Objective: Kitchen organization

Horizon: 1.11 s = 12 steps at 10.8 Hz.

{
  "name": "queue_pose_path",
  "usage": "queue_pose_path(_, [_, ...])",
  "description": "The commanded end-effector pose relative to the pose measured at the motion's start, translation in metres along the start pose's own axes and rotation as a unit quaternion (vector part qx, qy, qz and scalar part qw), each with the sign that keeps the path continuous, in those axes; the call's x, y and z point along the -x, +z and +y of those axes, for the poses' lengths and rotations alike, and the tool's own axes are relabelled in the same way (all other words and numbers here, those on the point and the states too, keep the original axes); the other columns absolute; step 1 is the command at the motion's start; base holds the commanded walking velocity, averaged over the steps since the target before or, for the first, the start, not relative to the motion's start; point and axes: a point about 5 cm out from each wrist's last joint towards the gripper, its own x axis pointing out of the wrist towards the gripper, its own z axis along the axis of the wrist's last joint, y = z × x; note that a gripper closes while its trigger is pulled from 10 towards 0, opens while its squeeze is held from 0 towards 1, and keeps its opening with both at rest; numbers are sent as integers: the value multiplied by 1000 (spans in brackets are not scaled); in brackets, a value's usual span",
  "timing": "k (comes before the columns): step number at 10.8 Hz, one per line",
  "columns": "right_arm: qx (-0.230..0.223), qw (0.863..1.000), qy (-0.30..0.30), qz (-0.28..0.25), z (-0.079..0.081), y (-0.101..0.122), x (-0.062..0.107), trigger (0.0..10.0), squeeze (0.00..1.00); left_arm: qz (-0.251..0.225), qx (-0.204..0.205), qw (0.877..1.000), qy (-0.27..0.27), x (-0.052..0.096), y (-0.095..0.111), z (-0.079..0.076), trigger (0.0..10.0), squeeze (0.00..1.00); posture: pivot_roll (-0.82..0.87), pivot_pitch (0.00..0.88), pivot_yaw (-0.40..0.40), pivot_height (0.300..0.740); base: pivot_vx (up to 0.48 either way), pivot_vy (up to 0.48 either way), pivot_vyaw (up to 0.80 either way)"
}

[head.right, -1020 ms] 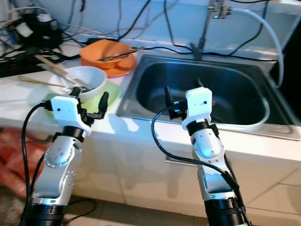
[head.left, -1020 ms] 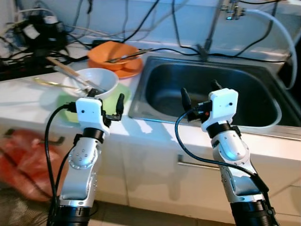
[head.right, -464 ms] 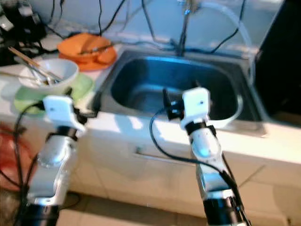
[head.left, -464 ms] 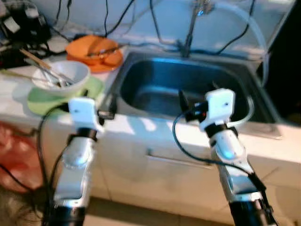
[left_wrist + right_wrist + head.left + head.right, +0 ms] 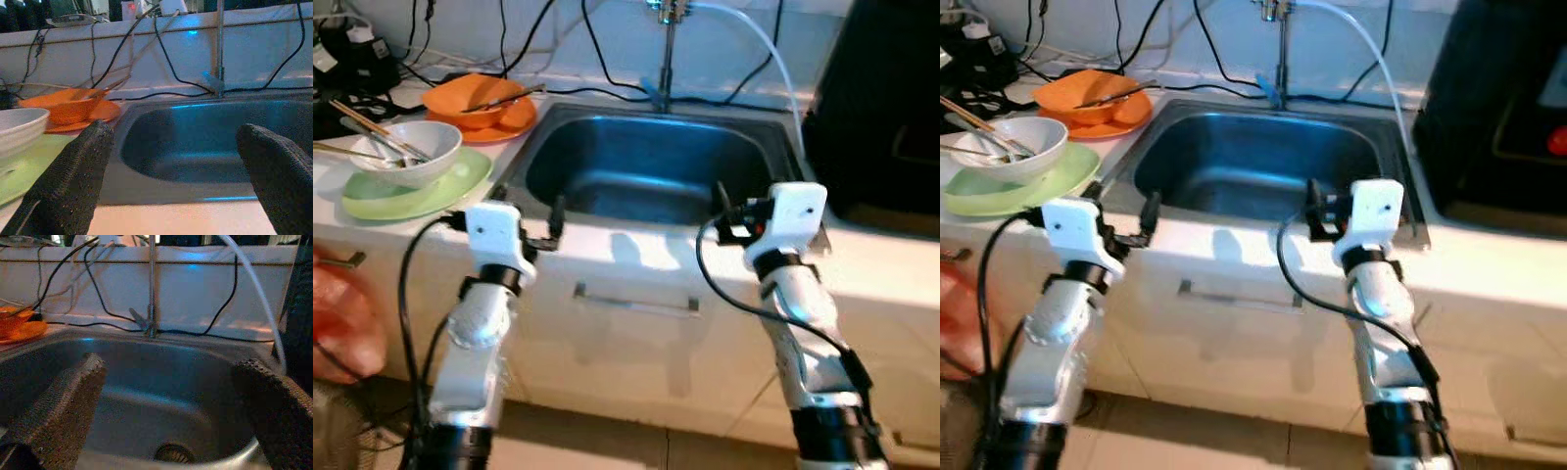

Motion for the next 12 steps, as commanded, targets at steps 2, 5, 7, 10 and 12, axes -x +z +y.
queue_pose_path(2, [28,999,-24,-8,2,6,-5,10000,0,-2,-5,1000,-3,-6,5,5,10000,0,56,6,48,740,0,0,0])
queue_pose_path(5, [16,1000,21,5,7,-2,6,10000,0,-2,1,1000,-10,-8,6,3,10000,0,37,20,50,740,0,0,0])
queue_pose_path(7, [-17,1000,3,24,-3,-1,3,10000,0,1,16,1000,2,-7,5,-1,10000,0,21,35,29,740,0,0,0])
queue_pose_path(10, [59,998,-4,21,-2,5,0,10000,0,1,21,1000,15,-7,3,-1,10000,0,14,32,17,740,0,0,0])
queue_pose_path(12, [18,1000,7,-10,-1,18,1,10000,0,-23,33,999,23,-14,19,-2,10000,0,18,28,11,740,0,0,0])
